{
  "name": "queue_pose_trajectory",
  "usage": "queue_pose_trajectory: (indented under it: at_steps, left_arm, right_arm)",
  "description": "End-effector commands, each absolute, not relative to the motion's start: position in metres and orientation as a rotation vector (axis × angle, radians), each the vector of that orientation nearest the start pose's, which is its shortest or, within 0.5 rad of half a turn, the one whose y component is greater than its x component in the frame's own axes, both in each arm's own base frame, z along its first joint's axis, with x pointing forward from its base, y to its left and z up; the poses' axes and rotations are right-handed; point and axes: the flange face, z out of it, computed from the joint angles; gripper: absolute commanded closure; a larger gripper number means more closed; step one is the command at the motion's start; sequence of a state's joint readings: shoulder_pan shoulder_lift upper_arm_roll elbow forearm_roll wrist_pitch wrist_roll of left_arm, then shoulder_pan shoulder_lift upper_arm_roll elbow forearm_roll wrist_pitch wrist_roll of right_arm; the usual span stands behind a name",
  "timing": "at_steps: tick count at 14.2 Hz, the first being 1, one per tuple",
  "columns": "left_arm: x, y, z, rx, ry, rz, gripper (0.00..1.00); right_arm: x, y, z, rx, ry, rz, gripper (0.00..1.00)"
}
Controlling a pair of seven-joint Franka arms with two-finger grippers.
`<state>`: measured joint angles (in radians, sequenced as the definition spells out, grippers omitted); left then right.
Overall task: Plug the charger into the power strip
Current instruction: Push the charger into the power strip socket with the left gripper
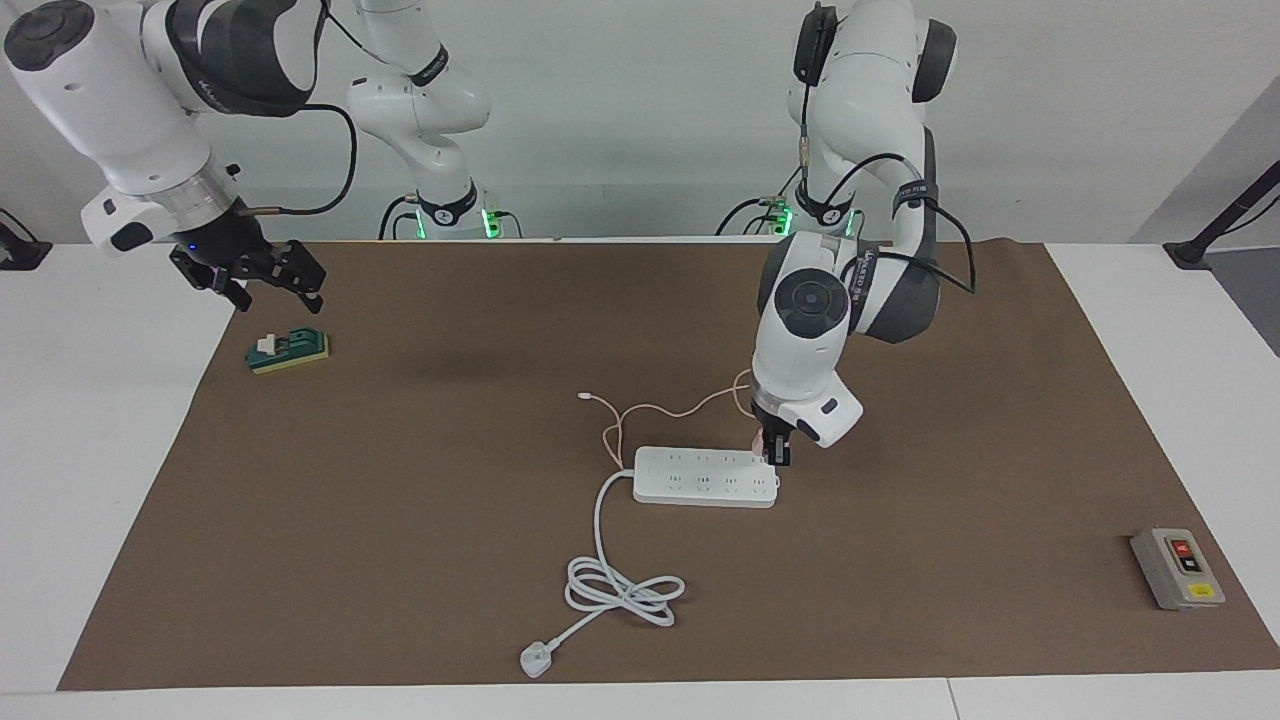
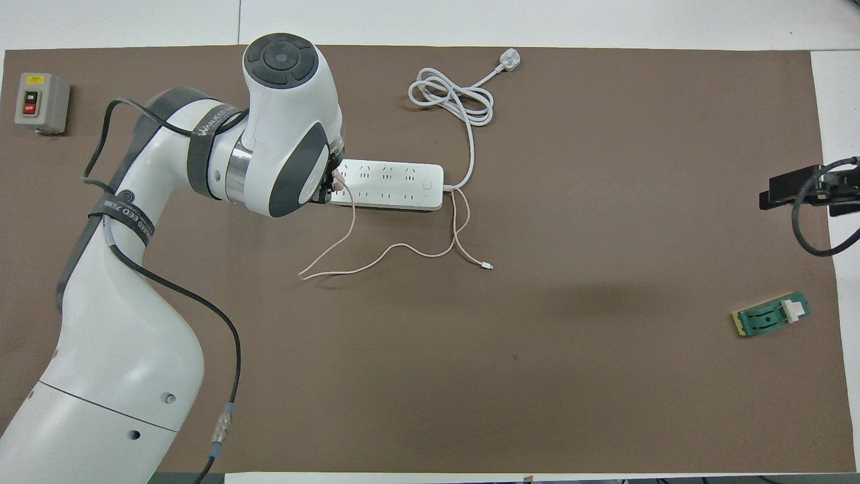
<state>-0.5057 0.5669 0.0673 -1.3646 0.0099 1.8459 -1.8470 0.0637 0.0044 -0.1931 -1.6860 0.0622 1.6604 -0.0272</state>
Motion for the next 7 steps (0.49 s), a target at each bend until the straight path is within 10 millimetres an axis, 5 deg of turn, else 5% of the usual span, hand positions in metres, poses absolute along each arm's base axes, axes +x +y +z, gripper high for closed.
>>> queue_pose_trajectory:
  at_steps: [1, 7]
  left_arm:
    - [0.640, -0.309, 0.377, -2.314, -2.005, -0.040, 1.00]
    - [0.634, -0.304, 0.361, -2.288, -2.012, -0.053, 1.00]
  right_arm:
    - [0.555, -0.062, 0.579, -3.083, 0.181, 0.037, 0.00]
    - [0.552, -0.072, 0.581, -3.080, 0.209, 0.034, 0.00]
